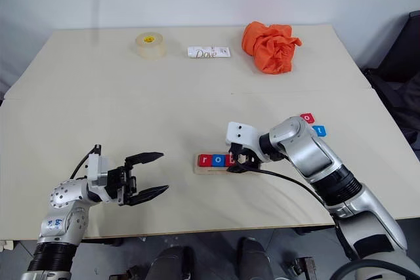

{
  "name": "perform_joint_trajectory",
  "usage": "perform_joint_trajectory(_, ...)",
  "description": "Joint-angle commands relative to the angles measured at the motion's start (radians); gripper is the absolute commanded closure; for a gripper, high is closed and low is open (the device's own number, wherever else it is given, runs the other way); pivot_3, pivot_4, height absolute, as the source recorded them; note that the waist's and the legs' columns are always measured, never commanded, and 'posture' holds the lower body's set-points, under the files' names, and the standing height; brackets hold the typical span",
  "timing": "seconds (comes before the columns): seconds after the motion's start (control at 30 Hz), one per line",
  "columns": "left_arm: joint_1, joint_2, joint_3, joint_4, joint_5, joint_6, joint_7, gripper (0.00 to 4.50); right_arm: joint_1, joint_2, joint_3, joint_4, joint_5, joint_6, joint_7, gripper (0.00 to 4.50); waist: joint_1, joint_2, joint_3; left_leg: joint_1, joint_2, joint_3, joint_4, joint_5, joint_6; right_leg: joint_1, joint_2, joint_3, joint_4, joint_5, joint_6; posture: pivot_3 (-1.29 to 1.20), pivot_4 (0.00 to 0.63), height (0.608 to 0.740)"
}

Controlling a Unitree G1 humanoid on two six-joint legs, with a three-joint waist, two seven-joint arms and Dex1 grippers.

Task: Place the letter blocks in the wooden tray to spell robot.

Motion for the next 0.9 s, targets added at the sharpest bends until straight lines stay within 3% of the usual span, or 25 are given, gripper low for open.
perform_joint_trajectory(0.03,-0.009,-0.002,0.004,-0.013,-0.008,-0.019,-0.004,0.00,-0.022,-0.007,-0.023,-0.069,0.014,0.014,0.008,0.05,0.000,0.000,0.000,0.000,0.000,0.000,0.000,0.000,0.000,0.000,0.000,0.000,0.000,0.000,0.000,0.00,0.150,0.740)
perform_joint_trajectory(0.3,-0.028,0.002,0.005,0.015,-0.009,-0.021,-0.019,0.00,0.002,-0.049,-0.123,-0.169,0.093,0.069,0.011,0.05,0.001,0.000,0.000,0.000,0.000,0.000,0.000,0.000,0.000,0.000,0.000,0.000,0.000,0.000,0.000,0.00,0.150,0.740)
perform_joint_trajectory(0.6,-0.062,0.008,0.013,0.069,0.003,-0.031,-0.020,0.00,0.418,-0.062,-0.648,-0.205,0.255,-0.028,-0.177,0.05,0.029,-0.001,-0.001,0.000,-0.001,0.000,0.000,0.000,0.000,0.001,0.000,0.000,-0.002,0.000,0.000,0.00,0.150,0.740)
perform_joint_trajectory(0.9,-0.098,0.013,0.016,0.118,0.002,-0.027,-0.033,0.00,0.690,-0.023,-0.941,-0.158,0.248,-0.142,-0.407,0.05,0.025,-0.001,-0.001,0.002,0.000,0.000,0.000,0.000,0.000,0.002,0.001,0.001,-0.001,0.000,0.001,0.00,0.150,0.740)
